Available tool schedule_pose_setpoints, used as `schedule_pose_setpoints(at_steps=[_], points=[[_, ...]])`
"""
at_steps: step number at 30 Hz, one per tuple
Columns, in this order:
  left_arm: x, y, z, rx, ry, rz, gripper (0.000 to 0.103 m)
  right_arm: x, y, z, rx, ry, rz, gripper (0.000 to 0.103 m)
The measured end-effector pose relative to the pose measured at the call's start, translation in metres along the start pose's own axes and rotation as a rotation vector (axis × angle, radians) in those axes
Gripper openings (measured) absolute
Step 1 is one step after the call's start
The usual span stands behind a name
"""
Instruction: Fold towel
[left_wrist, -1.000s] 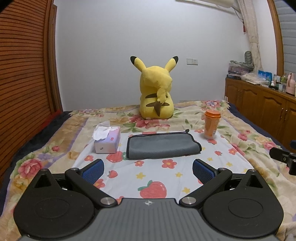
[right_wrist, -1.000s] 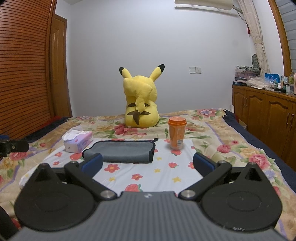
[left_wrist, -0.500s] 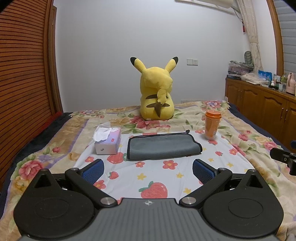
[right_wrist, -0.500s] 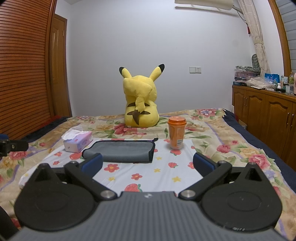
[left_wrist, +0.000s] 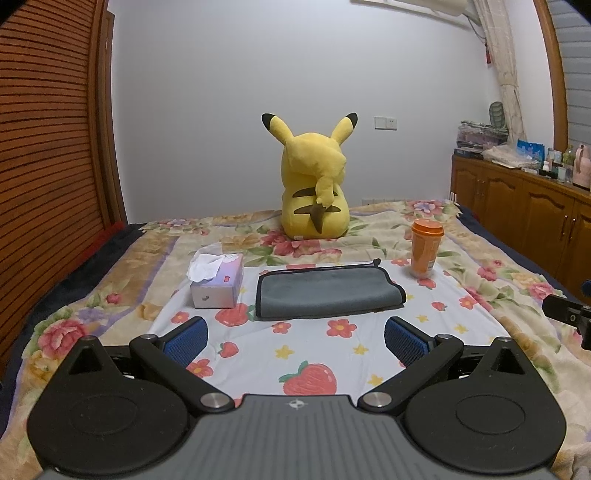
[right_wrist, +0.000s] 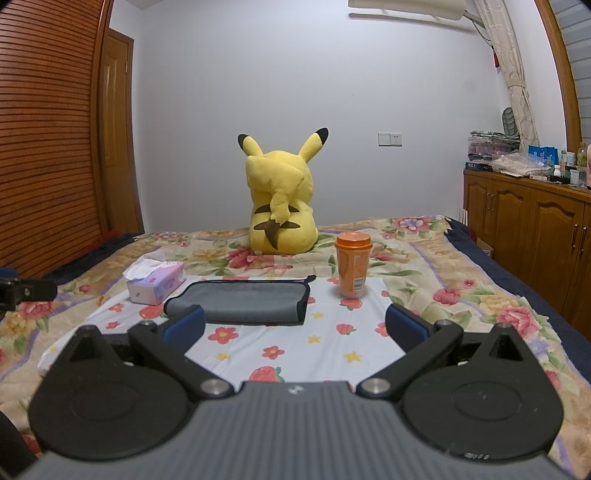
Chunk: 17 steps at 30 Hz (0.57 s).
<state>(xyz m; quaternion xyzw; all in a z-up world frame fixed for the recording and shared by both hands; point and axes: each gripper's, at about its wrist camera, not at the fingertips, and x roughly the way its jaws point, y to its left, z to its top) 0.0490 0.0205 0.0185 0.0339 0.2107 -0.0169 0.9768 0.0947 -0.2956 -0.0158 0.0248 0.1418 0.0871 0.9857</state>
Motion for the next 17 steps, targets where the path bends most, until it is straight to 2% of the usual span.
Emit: schedule_pose_setpoints(at_steps=[17], points=[[0.0004, -0.0018, 0.0000, 0.011, 0.000, 0.004, 0.103, 0.0003, 0.0007, 0.0003, 0.000, 0.001, 0.000, 0.103]])
